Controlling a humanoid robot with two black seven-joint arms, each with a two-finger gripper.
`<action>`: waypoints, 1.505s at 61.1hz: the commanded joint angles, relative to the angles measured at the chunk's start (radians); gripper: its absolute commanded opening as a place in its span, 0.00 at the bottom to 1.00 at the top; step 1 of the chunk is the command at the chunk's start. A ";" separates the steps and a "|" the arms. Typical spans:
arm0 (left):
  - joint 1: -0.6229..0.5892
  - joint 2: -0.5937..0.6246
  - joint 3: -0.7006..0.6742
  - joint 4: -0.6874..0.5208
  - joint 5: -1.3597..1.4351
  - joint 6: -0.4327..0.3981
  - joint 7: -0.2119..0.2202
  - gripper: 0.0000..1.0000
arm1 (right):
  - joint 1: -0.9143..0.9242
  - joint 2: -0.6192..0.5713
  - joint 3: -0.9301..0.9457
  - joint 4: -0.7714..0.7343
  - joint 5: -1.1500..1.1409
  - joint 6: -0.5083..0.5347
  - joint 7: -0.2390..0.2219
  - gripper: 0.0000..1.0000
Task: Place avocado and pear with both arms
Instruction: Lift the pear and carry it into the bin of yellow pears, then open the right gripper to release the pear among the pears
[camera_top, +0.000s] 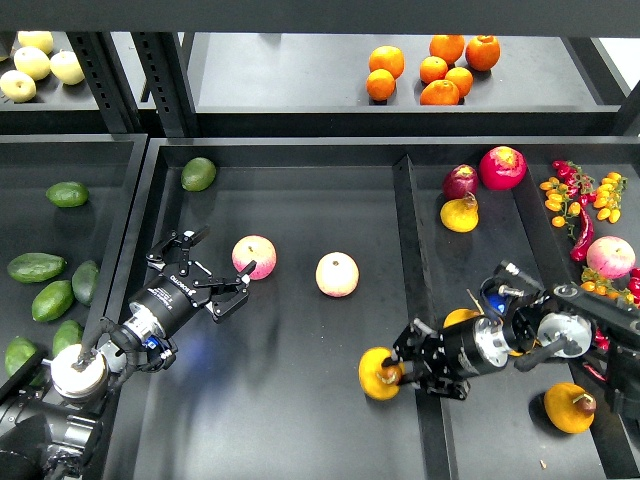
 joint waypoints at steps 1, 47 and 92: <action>0.000 0.000 0.000 0.002 0.000 0.000 0.000 0.99 | 0.018 -0.026 0.015 0.007 0.042 0.000 0.000 0.05; 0.000 0.000 0.012 0.006 0.000 0.000 0.001 0.99 | -0.028 -0.324 -0.007 0.034 0.141 0.000 0.000 0.06; 0.000 0.000 0.012 0.006 0.000 0.000 0.001 0.99 | -0.163 -0.295 -0.022 -0.053 0.129 0.000 0.000 0.10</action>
